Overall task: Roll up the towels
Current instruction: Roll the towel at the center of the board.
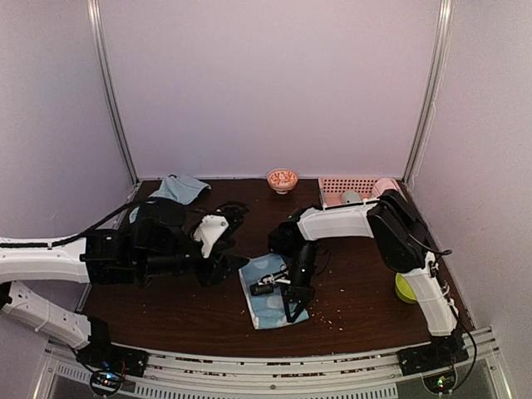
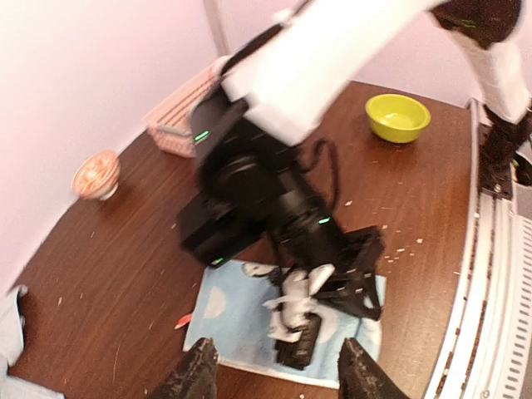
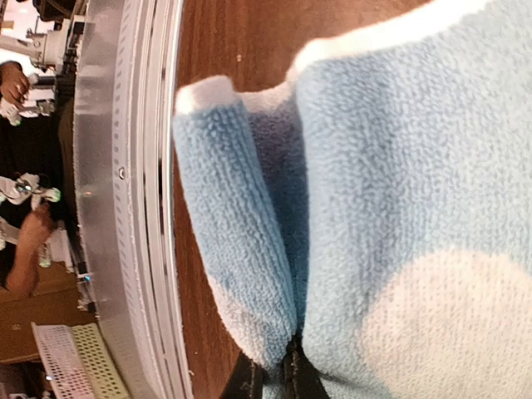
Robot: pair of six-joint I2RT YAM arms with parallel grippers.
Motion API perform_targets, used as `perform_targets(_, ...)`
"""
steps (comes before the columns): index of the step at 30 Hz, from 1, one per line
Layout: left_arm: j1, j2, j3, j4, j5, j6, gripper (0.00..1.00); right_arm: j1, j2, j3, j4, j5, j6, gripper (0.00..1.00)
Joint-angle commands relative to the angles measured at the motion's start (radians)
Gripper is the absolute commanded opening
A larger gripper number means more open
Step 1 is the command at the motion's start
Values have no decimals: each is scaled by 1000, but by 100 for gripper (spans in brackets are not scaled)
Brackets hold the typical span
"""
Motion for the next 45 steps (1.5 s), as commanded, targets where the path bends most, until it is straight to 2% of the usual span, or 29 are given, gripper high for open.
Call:
perform_targets(1, -136, 155, 122, -77, -23, 193, 49, -23, 135, 67, -39, 102, 65, 0)
perform_targets(7, -236, 441, 239, -183, 26, 237, 46, -29, 152, 80, -36, 80, 67, 0)
perform_targets(14, -240, 639, 265, -112, -35, 216, 45, -29, 141, 76, -22, 74, 73, 0)
perform_targets(20, -234, 729, 247, -23, -59, 219, 39, -27, 146, 64, -8, 70, 81, 0)
perform_targets(29, -226, 766, 238, 10, -32, 198, 10, -28, 117, 63, -31, 43, 53, 0)
perform_targets(32, -217, 750, 234, 1, -5, 176, 1, -37, 15, 27, -38, 15, -12, 13)
perform_targets(35, -188, 727, 214, 1, 69, 143, 0, -76, -96, 21, -38, 14, -29, 23)
perform_targets(37, -151, 719, 206, 1, 161, 116, 0, -126, -159, 41, -38, 5, -16, 25)
perform_targets(45, 104, 770, 234, 12, 733, -2, 0, -365, -426, 230, 2, -23, 101, 30)
